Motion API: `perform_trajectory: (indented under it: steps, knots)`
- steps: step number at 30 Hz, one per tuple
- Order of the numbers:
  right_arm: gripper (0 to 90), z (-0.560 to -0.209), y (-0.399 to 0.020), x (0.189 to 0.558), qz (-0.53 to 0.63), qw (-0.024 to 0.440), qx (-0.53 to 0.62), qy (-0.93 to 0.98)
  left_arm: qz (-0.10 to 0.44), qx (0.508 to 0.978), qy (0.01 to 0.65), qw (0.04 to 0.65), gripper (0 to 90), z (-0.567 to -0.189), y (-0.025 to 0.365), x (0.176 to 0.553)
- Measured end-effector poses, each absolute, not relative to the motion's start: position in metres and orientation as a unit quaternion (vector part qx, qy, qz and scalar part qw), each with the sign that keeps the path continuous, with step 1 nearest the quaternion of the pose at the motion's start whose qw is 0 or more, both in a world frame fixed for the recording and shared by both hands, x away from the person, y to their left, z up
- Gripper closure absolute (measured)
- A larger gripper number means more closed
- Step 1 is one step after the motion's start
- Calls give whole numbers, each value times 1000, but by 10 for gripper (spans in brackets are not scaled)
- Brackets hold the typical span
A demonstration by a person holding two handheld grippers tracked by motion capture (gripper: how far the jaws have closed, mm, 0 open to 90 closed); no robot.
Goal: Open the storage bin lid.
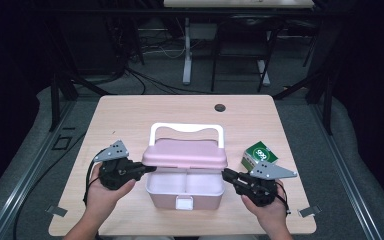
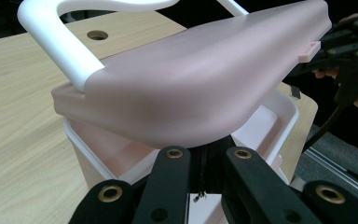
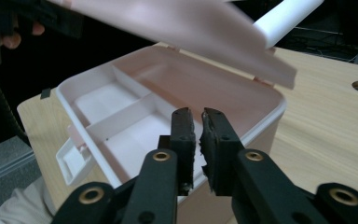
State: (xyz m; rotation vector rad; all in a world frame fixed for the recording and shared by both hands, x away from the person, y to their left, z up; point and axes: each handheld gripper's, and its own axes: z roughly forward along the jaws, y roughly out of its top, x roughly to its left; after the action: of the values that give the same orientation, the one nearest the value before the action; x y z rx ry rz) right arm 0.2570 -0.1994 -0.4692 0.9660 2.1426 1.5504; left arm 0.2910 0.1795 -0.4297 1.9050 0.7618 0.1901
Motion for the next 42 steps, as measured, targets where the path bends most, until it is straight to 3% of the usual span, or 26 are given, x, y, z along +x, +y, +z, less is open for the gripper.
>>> perform_trajectory:
  steps: [10, 42]
  knots:
    - [899, -483, -186, 256, 524, 146, 333, 770, 87, 790, 318, 517, 900, -425, 179, 295]
    - [900, -499, -166, 256, 516, 132, 314, 786, 82, 783, 326, 524, 885, -410, 179, 310]
